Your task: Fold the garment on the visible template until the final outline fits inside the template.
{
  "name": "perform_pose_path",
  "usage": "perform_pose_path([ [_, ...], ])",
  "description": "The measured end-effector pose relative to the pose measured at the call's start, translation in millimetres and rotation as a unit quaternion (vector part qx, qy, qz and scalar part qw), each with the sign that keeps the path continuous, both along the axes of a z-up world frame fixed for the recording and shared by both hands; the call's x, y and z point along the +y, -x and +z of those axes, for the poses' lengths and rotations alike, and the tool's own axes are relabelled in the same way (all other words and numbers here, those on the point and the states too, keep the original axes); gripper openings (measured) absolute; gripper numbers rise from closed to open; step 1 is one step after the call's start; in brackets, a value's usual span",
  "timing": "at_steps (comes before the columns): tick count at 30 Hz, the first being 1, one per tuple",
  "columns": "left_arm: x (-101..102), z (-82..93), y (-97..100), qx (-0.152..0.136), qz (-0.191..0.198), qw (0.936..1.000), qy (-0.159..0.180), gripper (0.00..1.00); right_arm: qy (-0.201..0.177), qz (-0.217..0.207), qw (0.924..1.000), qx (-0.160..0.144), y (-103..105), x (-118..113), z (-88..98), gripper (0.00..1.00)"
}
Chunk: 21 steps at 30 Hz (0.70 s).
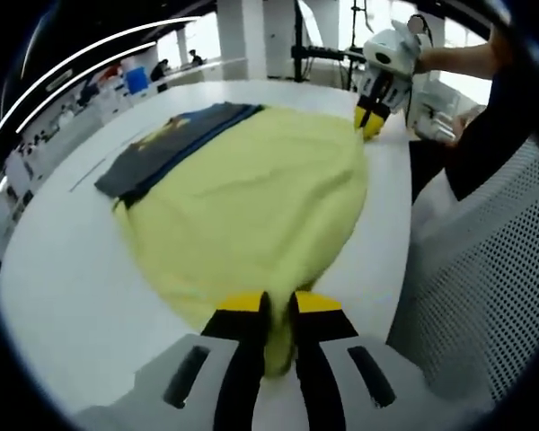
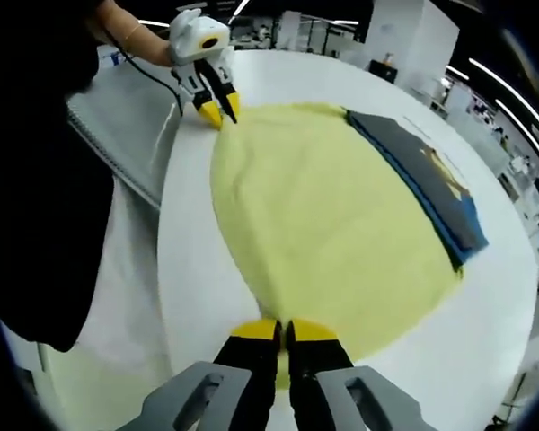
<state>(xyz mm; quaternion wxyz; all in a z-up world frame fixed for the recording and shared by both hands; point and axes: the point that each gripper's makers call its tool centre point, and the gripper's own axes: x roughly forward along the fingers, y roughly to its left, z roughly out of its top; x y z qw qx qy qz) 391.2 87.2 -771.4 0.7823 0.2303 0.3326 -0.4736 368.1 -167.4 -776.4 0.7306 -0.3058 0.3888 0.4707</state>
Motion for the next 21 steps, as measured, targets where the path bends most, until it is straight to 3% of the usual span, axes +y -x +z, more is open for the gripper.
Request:
perform_pose_path([
  [3,1.4,0.7,0.4,0.008,0.002,1.0000,-0.002,0.02,-0.005,-0.004,1.0000,0.006,1.2,-0.5,2.4,0.00],
  [5,4.1,-1.3,3.1,0.009,-0.015,0.9995,-0.027,0.01,-0.012,-0.008,0.9998,0.011,2.0,-0.1,5.9,0.00],
  [15,3.3,22.7,0.0,0.001,-0.004,0.9999,-0.013,0.01,-0.029,-0.017,0.9994,0.007,0.4,0.2,28.7,0.00],
  [21,5.8,27.9,4.9,0.006,-0.003,1.0000,-0.008,0.01,-0.042,-0.021,0.9989,0.007,3.2,2.9,37.6,0.00],
])
